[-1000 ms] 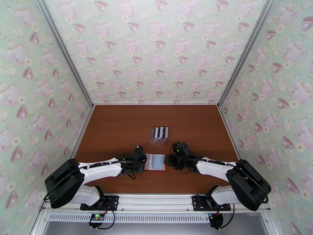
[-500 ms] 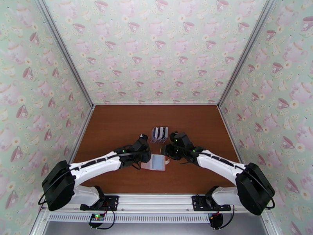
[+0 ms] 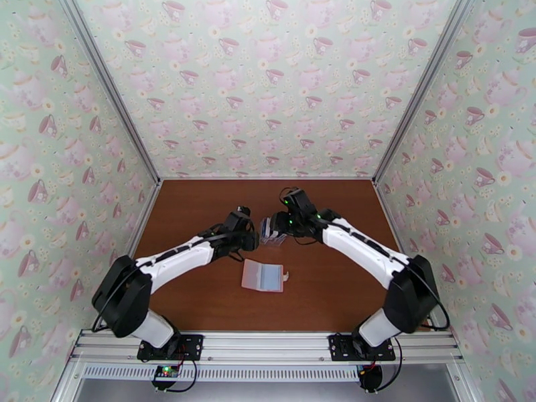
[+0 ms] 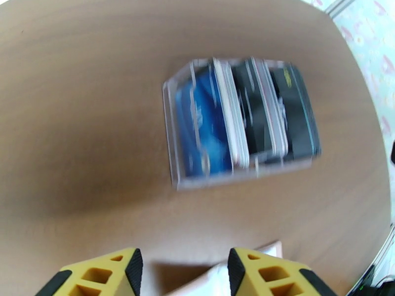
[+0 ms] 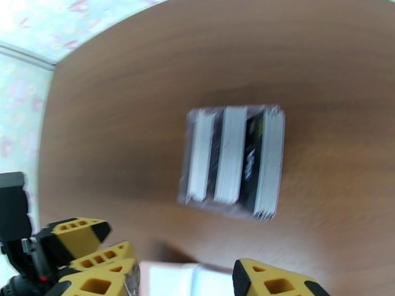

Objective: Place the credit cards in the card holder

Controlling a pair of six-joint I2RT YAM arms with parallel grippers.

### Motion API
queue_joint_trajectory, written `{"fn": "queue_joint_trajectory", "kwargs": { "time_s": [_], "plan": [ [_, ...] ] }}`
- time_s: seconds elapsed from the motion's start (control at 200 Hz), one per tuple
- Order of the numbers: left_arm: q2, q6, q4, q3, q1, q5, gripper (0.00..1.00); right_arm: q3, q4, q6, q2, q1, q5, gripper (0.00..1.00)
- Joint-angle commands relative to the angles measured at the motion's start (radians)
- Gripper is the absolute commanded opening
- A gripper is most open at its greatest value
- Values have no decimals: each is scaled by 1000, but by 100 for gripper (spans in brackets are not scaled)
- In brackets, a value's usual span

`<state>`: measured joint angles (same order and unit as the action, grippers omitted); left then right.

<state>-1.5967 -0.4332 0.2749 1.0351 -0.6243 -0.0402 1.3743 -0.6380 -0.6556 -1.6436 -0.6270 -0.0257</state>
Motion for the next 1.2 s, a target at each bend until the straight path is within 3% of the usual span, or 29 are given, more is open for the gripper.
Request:
{"fn": "queue_joint_trajectory", "kwargs": {
  "time_s": [0.0, 0.406, 1.197],
  "plan": [
    [-53, 6, -81, 48, 31, 94, 53, 77, -125, 68, -74, 13, -95, 55],
    [-219, -39, -153, 121, 63, 234, 53, 152, -154, 108, -201, 47, -136, 56],
    [-287, -86, -251, 38, 90, 265, 45, 172, -138, 130, -282, 51, -110, 55]
  ]
}}
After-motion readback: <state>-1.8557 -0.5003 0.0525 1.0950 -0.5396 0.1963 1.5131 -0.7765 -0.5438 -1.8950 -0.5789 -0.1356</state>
